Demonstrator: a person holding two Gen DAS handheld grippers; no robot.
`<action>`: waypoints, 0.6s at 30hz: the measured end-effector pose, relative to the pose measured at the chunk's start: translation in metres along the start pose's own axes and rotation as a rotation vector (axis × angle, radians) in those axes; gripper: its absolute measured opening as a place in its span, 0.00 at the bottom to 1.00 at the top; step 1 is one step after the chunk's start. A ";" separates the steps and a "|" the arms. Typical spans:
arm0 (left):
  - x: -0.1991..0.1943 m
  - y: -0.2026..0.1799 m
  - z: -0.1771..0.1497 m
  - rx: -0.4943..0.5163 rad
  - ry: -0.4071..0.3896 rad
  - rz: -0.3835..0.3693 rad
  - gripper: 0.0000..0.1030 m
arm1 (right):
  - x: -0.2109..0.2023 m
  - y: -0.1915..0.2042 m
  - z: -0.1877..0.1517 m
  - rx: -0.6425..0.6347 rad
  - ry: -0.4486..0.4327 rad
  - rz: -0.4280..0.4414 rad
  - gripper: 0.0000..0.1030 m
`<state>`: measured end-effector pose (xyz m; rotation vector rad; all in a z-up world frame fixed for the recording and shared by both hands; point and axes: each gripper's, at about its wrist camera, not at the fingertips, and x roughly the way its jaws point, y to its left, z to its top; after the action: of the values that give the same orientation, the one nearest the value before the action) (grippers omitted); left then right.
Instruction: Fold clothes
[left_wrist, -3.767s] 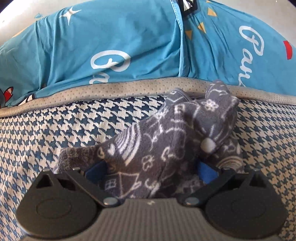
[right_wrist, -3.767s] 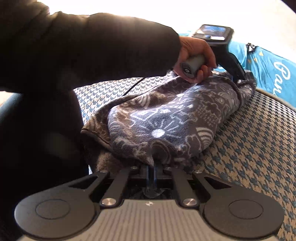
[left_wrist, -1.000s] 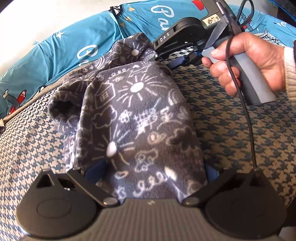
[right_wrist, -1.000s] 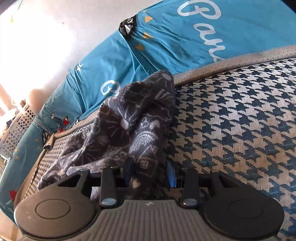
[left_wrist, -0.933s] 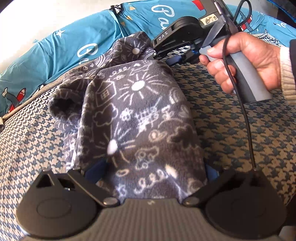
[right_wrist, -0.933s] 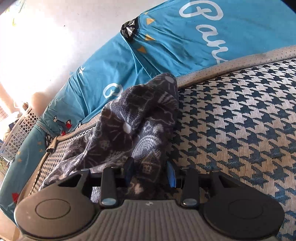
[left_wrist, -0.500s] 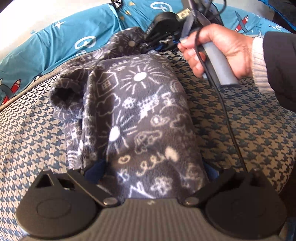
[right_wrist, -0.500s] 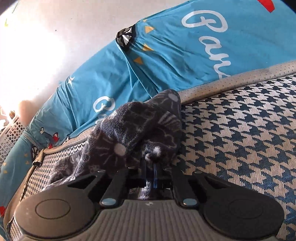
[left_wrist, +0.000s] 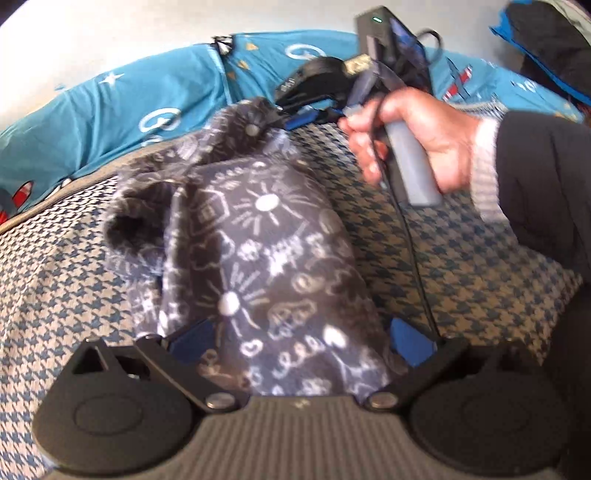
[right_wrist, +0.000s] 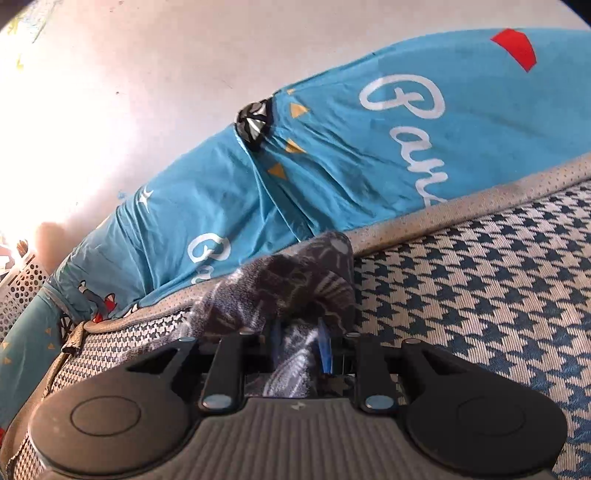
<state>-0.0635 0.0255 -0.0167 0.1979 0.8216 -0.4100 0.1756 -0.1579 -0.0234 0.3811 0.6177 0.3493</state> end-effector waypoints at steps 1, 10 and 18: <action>-0.001 0.004 0.004 -0.019 -0.015 0.017 1.00 | 0.000 0.003 0.000 -0.008 -0.003 0.013 0.23; 0.009 0.044 0.049 -0.150 -0.130 0.192 1.00 | 0.001 0.021 -0.002 -0.071 0.010 0.074 0.31; 0.037 0.063 0.104 -0.244 -0.206 0.206 1.00 | -0.022 0.016 -0.001 -0.098 0.010 0.048 0.36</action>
<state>0.0557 0.0386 0.0257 0.0115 0.6348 -0.1310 0.1546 -0.1528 -0.0060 0.3011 0.5996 0.4257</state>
